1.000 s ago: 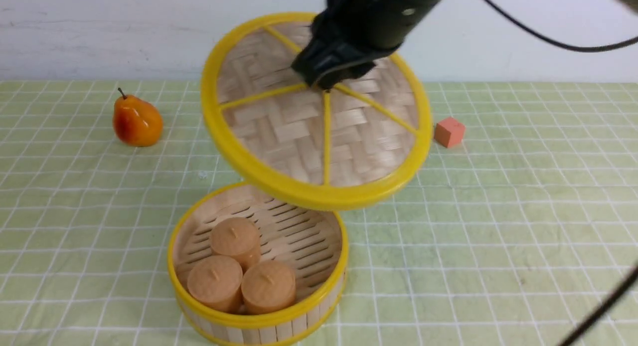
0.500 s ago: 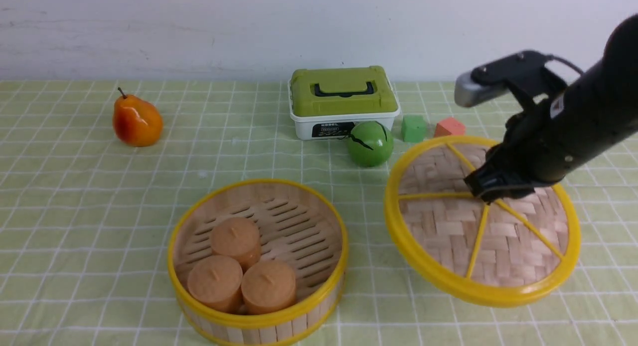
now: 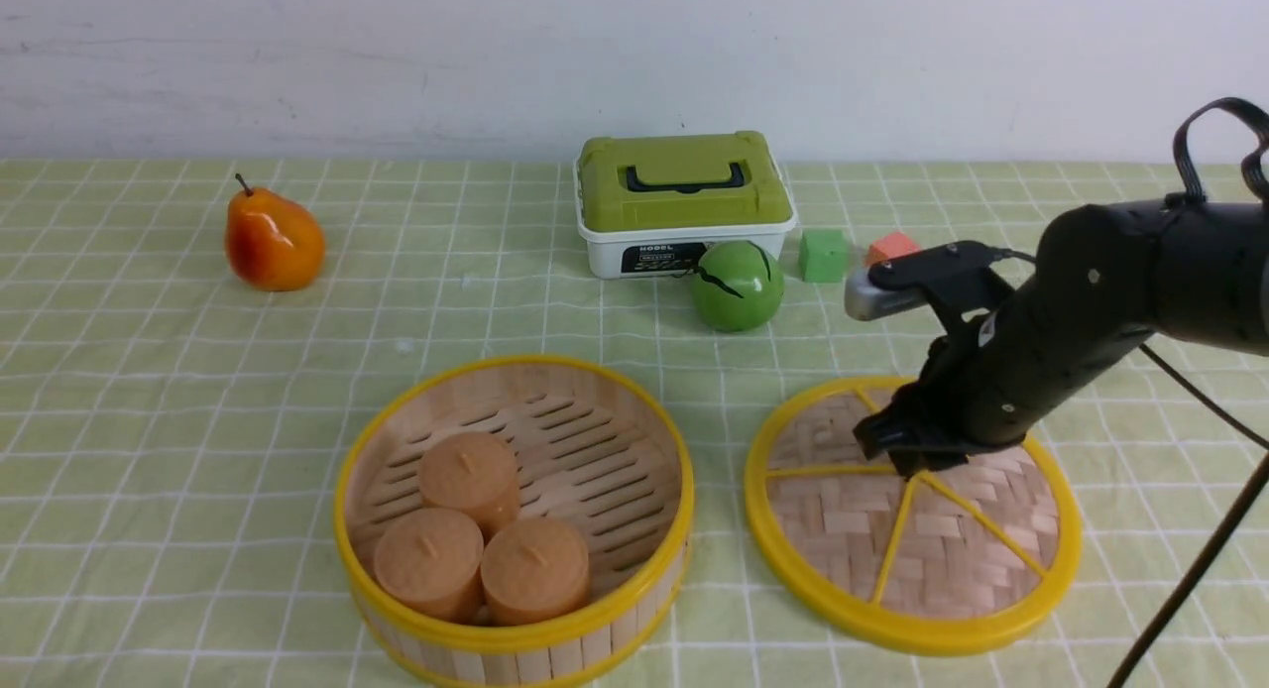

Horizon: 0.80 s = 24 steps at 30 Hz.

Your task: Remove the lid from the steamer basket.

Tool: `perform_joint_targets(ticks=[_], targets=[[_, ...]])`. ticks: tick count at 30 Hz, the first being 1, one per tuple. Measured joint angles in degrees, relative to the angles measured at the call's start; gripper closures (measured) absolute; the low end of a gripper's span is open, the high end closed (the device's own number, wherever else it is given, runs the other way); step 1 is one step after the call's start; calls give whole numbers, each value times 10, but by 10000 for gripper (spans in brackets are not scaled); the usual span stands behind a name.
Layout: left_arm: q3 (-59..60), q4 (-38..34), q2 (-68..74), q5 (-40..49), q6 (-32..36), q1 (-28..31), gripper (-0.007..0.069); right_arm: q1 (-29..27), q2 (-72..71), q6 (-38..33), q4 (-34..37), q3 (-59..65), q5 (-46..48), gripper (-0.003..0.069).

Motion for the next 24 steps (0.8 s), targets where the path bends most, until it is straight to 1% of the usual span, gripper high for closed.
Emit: perform_joint_targets(ticks=[1, 3, 4, 5, 7, 8, 9, 10, 11, 13, 17, 19, 20, 22, 24], targets=[[0, 0, 0, 0, 0, 0, 386, 0, -5, 0, 4, 0, -1, 396], [0, 0, 0, 0, 0, 0, 386, 0, -26, 0, 6, 0, 10, 302], [0, 0, 0, 0, 0, 0, 386, 0, -29, 0, 6, -1, 11, 295], [0, 0, 0, 0, 0, 0, 386, 0, -66, 0, 7, -2, 26, 239], [0, 0, 0, 0, 0, 0, 386, 0, -93, 0, 7, -3, 34, 219], [0, 0, 0, 0, 0, 0, 386, 0, -166, 0, 3, -3, 46, 203], [0, 0, 0, 0, 0, 0, 386, 0, -173, 0, 2, -3, 48, 203], [0, 0, 0, 0, 0, 0, 386, 0, -217, 0, -2, 1, 53, 209], [0, 0, 0, 0, 0, 0, 386, 0, -231, 0, -2, 1, 53, 212], [0, 0, 0, 0, 0, 0, 386, 0, -323, 0, -7, 28, 57, 263], [0, 0, 0, 0, 0, 0, 386, 0, -433, 0, -14, 91, 66, 384], [0, 0, 0, 0, 0, 0, 386, 0, -485, 0, -16, 133, 68, 478], [0, 0, 0, 0, 0, 0, 386, 0, -509, 0, -16, 156, 68, 538], [0, 0, 0, 0, 0, 0, 386, 0, -547, 0, -16, 185, 71, 622], [0, 0, 0, 0, 0, 0, 386, 0, -584, 0, -17, 217, 71, 666]])
